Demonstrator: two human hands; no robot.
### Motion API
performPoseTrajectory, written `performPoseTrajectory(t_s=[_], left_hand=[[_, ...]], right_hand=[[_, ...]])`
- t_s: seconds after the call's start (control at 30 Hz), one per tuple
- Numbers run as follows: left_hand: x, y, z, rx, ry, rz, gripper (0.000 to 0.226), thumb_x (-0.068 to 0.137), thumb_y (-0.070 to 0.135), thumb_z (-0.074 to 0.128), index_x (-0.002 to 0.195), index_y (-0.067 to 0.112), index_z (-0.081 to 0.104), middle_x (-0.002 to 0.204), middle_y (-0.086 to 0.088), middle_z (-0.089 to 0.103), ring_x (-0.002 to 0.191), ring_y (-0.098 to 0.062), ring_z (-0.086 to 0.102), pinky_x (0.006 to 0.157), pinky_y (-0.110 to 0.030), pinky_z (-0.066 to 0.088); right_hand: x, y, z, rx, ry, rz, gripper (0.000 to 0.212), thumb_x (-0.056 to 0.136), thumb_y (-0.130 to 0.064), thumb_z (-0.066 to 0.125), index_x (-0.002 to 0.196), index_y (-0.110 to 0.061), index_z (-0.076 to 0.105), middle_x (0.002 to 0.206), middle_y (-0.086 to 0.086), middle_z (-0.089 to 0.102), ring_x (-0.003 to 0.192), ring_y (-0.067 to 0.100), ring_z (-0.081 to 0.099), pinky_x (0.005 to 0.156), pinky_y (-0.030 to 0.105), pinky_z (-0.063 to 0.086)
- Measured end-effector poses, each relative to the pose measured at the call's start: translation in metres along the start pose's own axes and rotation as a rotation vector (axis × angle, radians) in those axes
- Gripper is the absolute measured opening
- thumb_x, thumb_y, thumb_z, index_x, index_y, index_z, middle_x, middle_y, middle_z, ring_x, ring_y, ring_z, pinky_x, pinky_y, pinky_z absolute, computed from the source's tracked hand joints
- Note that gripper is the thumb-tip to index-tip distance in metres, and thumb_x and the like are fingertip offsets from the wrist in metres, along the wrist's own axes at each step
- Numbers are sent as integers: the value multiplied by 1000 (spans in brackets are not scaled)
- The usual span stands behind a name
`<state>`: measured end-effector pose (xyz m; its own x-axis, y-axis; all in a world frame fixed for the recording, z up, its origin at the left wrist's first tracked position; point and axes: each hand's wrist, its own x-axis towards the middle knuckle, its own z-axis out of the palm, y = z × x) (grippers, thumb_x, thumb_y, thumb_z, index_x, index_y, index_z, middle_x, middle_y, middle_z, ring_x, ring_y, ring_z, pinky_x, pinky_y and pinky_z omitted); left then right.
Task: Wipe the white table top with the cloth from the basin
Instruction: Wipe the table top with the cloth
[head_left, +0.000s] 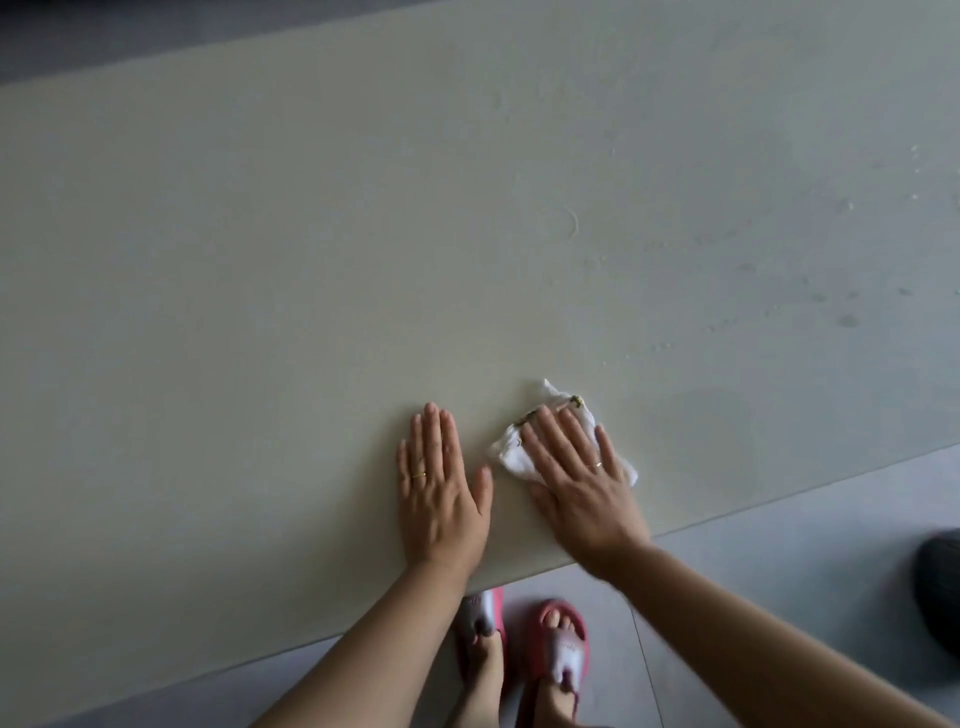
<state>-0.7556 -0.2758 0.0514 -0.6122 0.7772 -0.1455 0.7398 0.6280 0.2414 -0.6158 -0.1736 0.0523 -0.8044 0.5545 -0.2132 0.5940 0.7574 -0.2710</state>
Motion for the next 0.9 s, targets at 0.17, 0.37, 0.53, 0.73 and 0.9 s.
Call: performPoseTrajectory(t_s=[0.17, 0.37, 0.53, 0.73, 0.9], left_hand=[[41, 0, -9, -12, 67, 85, 66, 92, 41, 33, 143, -1, 33, 151, -19, 31, 140, -35, 30, 114, -47, 20], [99, 10, -4, -44, 82, 40, 66, 93, 40, 30, 146, 1, 27, 155, -16, 24, 143, -32, 23, 117, -44, 14], [105, 9, 1, -2, 97, 16, 63, 94, 38, 30, 144, -1, 31, 153, -18, 29, 141, -33, 27, 116, -46, 21], [104, 11, 3, 40, 124, 6, 62, 94, 37, 32, 144, -1, 31, 152, -18, 29, 142, -31, 28, 116, -44, 20], [105, 11, 4, 83, 111, -6, 62, 94, 34, 32, 144, -1, 31, 152, -19, 30, 142, -30, 26, 115, -44, 20]], right_hand=[[30, 101, -31, 31, 75, 355, 57, 95, -47, 18, 149, -33, 8, 159, -6, 2, 145, 10, -8, 118, 37, -6], [63, 6, -9, 128, 183, 594, 61, 96, -36, 31, 150, -27, 4, 157, -4, -8, 145, 18, -11, 115, 41, -14], [55, 29, -16, 9, 35, -56, 54, 96, -41, 30, 148, -27, 23, 157, -3, 15, 146, 19, 7, 117, 45, 8], [102, 116, -50, 81, 147, 503, 58, 93, -39, 22, 149, -30, 11, 159, -4, 4, 146, 14, -5, 117, 39, -7], [112, 21, -24, 100, 142, 360, 62, 92, -37, 33, 150, -24, 14, 159, 0, 2, 146, 23, -6, 115, 42, -11]])
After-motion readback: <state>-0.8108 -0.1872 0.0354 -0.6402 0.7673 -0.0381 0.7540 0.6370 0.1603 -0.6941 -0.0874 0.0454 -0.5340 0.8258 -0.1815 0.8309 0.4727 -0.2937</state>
